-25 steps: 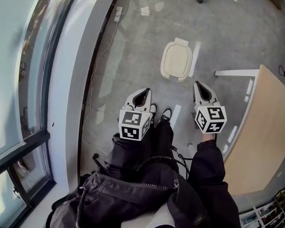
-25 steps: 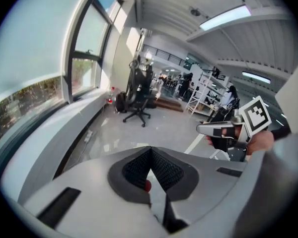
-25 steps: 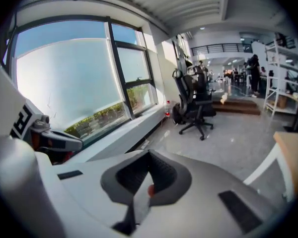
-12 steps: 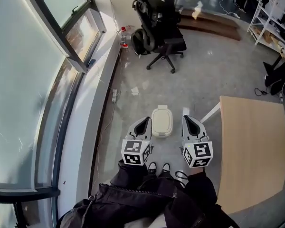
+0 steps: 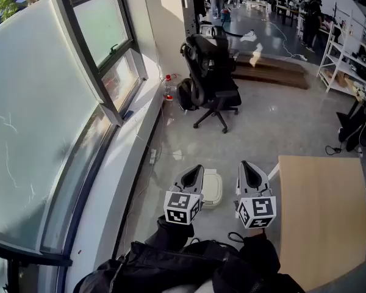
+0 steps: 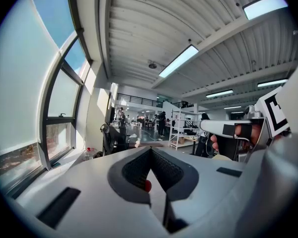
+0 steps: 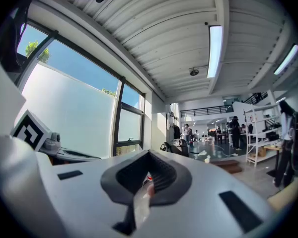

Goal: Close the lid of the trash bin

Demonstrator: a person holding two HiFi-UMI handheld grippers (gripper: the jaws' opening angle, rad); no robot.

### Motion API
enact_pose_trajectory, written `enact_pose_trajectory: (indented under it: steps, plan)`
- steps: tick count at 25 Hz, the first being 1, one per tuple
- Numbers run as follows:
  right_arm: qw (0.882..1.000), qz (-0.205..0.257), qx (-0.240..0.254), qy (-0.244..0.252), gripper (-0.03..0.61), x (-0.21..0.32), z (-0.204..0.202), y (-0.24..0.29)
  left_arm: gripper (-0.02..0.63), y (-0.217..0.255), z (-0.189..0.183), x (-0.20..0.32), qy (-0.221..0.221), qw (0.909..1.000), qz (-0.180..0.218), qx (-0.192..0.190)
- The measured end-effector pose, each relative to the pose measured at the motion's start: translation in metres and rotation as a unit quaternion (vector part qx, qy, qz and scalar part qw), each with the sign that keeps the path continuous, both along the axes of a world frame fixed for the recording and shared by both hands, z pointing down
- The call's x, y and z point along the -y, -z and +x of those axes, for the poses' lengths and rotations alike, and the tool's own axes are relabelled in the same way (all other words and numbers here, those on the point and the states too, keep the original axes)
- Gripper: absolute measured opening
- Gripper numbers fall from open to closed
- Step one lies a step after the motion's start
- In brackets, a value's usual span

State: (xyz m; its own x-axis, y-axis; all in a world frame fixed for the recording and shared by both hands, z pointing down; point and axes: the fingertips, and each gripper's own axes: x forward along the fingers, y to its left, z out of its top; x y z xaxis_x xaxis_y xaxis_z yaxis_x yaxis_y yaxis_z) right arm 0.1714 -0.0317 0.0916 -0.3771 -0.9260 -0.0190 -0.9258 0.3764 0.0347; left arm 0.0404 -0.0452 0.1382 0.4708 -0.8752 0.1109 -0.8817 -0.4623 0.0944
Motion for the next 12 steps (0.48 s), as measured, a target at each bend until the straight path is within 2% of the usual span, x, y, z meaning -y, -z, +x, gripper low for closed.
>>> enact_pose_trajectory:
  steps: [12]
  plan:
    - [1.000, 0.018, 0.001, 0.015, 0.003, 0.004, -0.009, 0.020, -0.005, 0.023, -0.002, 0.005, 0.011, 0.9997, 0.022, -0.002]
